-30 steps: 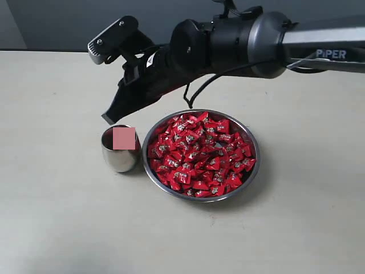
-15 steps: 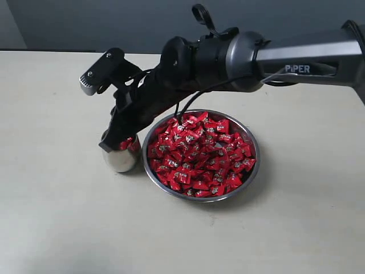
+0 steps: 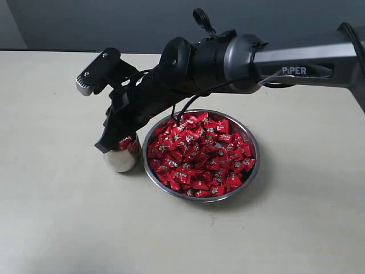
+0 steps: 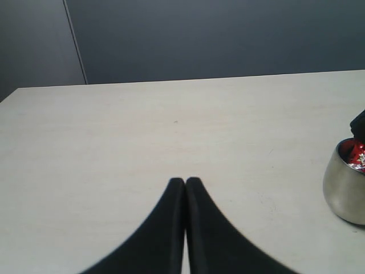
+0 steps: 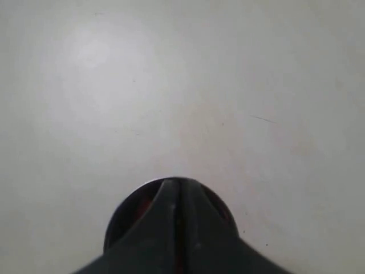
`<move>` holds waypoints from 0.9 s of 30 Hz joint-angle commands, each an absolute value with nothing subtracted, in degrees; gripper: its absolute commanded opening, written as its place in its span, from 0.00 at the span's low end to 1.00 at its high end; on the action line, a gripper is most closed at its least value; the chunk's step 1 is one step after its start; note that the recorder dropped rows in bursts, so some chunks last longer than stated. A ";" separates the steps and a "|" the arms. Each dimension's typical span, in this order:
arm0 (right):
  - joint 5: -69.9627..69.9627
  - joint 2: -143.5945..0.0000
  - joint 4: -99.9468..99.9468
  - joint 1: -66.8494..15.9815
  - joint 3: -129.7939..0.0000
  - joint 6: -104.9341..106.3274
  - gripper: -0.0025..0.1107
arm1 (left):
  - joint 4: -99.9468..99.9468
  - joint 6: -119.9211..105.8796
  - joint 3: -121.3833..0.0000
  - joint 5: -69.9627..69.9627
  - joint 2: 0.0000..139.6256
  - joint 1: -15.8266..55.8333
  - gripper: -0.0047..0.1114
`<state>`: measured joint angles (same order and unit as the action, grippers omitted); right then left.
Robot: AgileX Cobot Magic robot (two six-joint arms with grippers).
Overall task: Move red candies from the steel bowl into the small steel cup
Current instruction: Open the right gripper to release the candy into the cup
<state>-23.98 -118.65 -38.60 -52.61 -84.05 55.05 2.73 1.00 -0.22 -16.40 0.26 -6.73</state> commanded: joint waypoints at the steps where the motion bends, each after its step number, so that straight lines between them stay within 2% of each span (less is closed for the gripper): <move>1: -23.23 -118.57 -38.06 -52.68 -84.41 55.65 0.16 | 2.57 1.09 0.00 -16.29 0.00 -6.77 0.04; 4: -23.14 -118.57 -38.06 -52.68 -84.41 55.65 0.34 | 2.57 1.09 0.00 -16.29 0.00 -6.77 0.04; 6: -22.86 -118.57 -38.06 -52.68 -84.41 55.53 0.38 | 2.57 1.09 0.00 -16.29 0.00 -6.77 0.04; 8: -22.55 -118.57 -38.06 -52.68 -84.41 55.53 0.36 | 2.57 1.09 0.00 -16.29 0.00 -6.77 0.04; 13: -22.15 -118.45 -37.40 -52.68 -84.41 55.53 0.21 | 2.57 1.09 0.00 -16.29 0.00 -6.77 0.04; 16: -22.15 -117.90 -36.84 -52.68 -84.41 55.19 0.01 | 2.57 1.09 0.00 -16.29 0.00 -6.77 0.04; 22: -22.62 -116.78 -31.30 -51.99 -83.95 48.68 0.02 | 2.57 1.09 0.00 -16.29 0.00 -6.77 0.04; 27: -21.50 -113.91 -31.36 -48.54 -77.57 47.81 0.02 | 2.57 1.09 0.00 -16.29 0.00 -6.77 0.04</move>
